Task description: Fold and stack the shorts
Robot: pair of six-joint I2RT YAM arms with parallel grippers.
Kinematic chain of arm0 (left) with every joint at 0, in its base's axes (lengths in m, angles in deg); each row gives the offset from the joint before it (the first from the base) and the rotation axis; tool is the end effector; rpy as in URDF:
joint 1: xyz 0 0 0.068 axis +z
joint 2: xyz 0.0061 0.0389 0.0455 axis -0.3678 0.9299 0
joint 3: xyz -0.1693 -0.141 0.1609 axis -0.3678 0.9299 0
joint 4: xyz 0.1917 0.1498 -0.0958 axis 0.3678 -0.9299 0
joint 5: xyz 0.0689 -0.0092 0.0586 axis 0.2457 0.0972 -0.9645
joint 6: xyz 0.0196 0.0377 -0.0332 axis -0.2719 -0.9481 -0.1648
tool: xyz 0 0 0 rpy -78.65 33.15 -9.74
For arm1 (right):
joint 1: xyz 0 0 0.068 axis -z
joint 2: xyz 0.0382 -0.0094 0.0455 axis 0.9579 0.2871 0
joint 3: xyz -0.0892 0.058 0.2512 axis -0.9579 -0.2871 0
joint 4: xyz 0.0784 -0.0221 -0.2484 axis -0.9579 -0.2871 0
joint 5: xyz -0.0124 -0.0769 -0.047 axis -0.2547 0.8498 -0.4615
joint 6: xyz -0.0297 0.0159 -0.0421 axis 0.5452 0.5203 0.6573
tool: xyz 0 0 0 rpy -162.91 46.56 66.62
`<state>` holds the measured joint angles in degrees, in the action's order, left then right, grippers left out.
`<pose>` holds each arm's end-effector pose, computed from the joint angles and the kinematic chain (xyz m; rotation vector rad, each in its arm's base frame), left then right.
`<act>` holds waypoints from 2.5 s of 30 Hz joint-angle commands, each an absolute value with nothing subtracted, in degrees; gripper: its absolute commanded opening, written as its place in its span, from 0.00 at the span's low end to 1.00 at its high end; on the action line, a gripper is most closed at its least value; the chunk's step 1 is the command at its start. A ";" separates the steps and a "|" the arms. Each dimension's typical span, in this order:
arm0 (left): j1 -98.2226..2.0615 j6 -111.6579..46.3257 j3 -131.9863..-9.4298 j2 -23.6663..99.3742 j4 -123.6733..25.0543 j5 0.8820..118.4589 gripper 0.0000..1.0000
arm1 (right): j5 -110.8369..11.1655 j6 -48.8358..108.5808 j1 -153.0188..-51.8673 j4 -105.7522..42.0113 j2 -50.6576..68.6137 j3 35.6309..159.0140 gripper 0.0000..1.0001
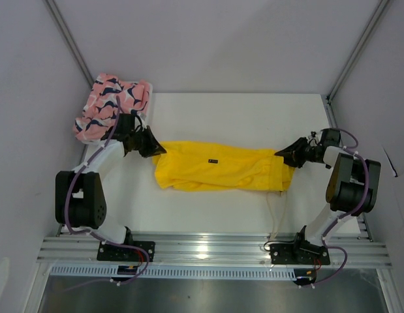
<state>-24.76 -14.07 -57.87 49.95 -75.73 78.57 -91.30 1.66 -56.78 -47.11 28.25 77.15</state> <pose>0.3158 -0.0338 0.2307 -0.3879 2.5035 -0.8303 0.3248 -0.0685 0.1579 0.8224 2.3914 1.2377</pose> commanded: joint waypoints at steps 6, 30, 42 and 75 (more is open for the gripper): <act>-24.13 -12.78 -62.79 55.17 -71.01 79.18 0.00 | -90.98 6.98 -58.81 -41.74 24.32 75.66 0.41; -24.04 -14.28 -63.05 57.80 -69.00 80.85 0.65 | -89.30 6.55 -57.58 -41.56 25.19 77.06 0.00; -24.13 -14.98 -59.89 62.73 -61.17 80.85 0.56 | -90.62 4.08 -57.67 -37.16 28.09 77.41 0.00; -26.06 -16.04 -57.51 59.48 -61.97 74.87 0.00 | -90.27 4.43 -58.20 -37.60 26.95 76.36 0.00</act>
